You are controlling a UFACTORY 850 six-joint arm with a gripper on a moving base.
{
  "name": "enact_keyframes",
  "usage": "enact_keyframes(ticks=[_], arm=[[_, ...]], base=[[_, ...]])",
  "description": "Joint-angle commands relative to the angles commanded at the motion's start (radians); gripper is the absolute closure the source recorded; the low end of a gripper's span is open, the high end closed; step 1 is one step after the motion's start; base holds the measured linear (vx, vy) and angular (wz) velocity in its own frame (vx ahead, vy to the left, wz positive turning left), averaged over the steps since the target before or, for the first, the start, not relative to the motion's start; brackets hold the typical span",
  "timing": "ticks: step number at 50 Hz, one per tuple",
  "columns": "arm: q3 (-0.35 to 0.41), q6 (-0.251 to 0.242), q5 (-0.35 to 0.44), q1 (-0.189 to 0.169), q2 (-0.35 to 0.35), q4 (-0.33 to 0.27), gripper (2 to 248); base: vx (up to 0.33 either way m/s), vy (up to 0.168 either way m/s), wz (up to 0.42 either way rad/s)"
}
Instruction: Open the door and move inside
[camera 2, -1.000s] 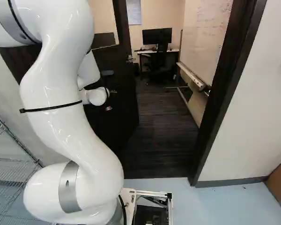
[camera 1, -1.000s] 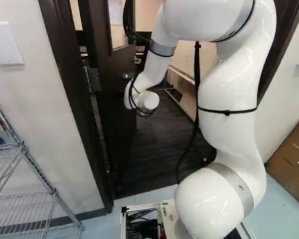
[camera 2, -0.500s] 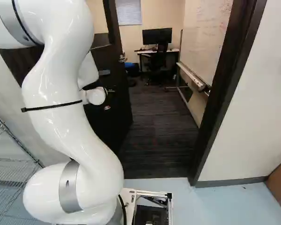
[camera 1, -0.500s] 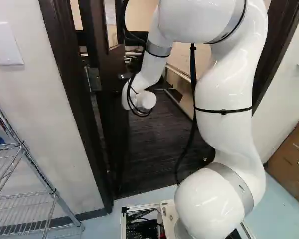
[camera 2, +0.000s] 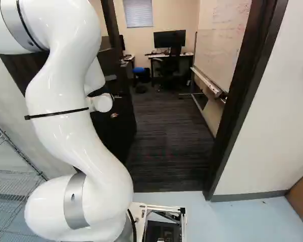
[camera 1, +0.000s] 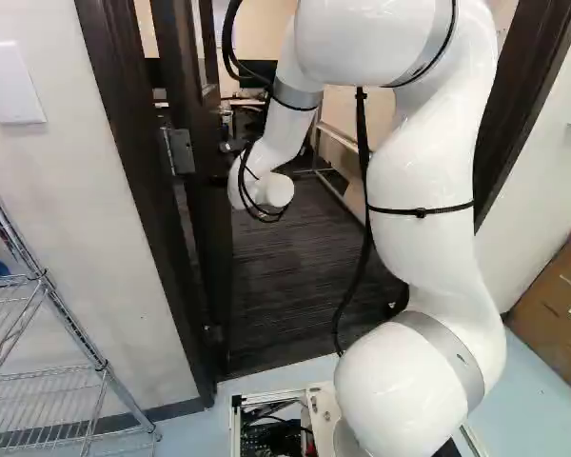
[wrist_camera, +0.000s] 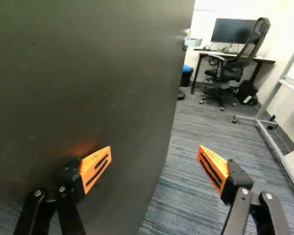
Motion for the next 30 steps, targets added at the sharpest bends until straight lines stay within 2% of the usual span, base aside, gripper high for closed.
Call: enact_keyframes(ticks=[30], arm=[[-0.014, 0.0, 0.0, 0.003, -0.011, 0.0, 3]], base=[[0.0, 0.0, 0.0]])
